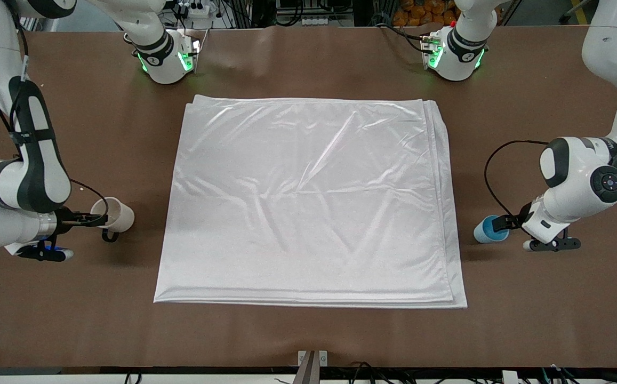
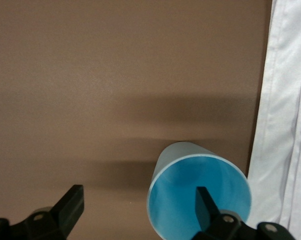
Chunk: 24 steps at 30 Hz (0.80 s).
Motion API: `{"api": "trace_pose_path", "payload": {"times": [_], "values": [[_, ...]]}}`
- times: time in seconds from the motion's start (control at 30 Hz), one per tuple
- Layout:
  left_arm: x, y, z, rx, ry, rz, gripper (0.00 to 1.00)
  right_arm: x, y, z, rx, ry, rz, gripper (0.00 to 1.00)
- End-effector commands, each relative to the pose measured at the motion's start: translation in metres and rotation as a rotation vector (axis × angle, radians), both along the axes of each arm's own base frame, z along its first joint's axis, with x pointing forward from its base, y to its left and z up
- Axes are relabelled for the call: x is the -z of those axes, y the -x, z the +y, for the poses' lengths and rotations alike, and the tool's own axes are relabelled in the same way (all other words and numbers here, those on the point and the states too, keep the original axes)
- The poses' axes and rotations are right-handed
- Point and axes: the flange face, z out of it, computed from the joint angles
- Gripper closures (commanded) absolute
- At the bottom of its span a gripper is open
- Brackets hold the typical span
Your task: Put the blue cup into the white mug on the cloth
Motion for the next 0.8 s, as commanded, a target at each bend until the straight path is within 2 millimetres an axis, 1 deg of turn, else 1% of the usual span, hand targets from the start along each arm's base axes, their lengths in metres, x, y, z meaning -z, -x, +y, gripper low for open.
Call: {"api": "trace_pose_path", "payload": {"times": [0.0, 0.07, 0.13, 0.27, 0.3, 0.67, 0.77], "values": [[0.005, 0.0, 0.0, 0.019, -0.007, -0.02, 0.51, 0.009, -0.01, 0.008, 0.024, 0.005, -0.022, 0.09], [0.008, 0.0, -0.001, 0.018, -0.004, -0.017, 0.66, 0.012, -0.012, 0.008, 0.025, 0.004, -0.029, 0.09], [0.009, 0.0, -0.001, 0.018, -0.003, -0.016, 0.79, 0.013, -0.013, 0.009, 0.023, 0.004, -0.035, 0.09], [0.009, 0.0, -0.001, 0.018, -0.003, -0.016, 0.98, 0.017, -0.014, 0.009, 0.023, 0.004, -0.04, 0.09], [0.009, 0.0, -0.002, 0.019, -0.003, -0.016, 1.0, 0.017, -0.014, 0.009, 0.023, 0.005, -0.04, 0.1], [0.001, -0.002, -0.001, 0.026, -0.011, -0.026, 1.0, 0.021, -0.017, 0.007, 0.025, 0.006, -0.062, 0.18], [-0.004, -0.003, -0.001, 0.029, -0.014, -0.031, 1.0, 0.022, -0.016, 0.006, 0.027, 0.006, -0.06, 0.21]]}}
